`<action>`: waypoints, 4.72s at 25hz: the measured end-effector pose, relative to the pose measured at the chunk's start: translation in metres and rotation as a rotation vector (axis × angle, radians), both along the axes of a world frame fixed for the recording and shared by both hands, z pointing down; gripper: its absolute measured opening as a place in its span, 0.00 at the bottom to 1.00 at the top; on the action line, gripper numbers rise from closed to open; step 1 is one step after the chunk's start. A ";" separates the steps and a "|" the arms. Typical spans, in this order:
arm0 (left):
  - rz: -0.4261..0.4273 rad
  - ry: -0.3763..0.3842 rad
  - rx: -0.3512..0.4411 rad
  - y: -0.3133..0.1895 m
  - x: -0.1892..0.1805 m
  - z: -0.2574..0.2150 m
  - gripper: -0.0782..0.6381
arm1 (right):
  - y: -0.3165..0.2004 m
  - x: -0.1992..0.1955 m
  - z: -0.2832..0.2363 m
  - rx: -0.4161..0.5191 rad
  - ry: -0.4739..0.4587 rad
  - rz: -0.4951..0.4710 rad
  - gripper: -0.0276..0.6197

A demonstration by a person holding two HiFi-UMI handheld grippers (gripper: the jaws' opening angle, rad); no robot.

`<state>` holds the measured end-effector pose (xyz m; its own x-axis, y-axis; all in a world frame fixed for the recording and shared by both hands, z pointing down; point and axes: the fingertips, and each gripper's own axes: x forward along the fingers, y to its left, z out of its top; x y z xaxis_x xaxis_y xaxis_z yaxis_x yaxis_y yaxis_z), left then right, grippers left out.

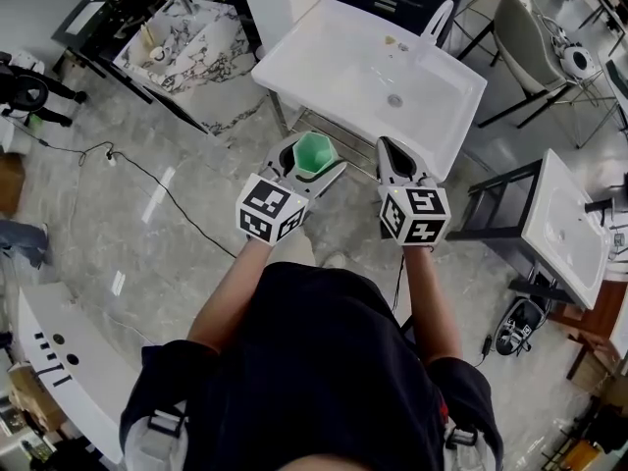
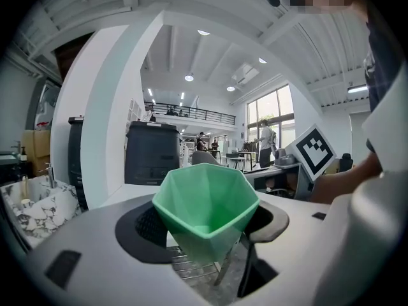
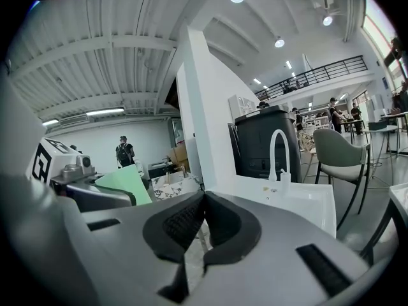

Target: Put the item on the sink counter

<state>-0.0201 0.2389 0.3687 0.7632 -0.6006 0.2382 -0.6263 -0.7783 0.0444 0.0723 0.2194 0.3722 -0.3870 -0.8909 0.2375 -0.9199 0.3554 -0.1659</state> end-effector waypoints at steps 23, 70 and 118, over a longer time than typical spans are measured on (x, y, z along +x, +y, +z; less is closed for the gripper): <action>-0.007 0.000 -0.028 -0.101 -0.010 0.007 0.55 | -0.098 -0.016 0.015 -0.039 -0.015 -0.016 0.09; 0.193 0.054 -0.093 -0.339 -0.060 0.012 0.55 | -0.315 -0.073 0.020 -0.110 0.029 0.165 0.09; 0.216 0.006 -0.184 -0.435 0.035 0.058 0.55 | -0.414 0.015 0.060 -0.194 -0.013 0.170 0.09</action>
<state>0.0153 -0.1966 0.4271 0.8706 -0.3709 0.3232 -0.4459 -0.8725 0.2000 0.0870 -0.1945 0.4325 -0.2398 -0.8817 0.4063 -0.9610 0.1561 -0.2285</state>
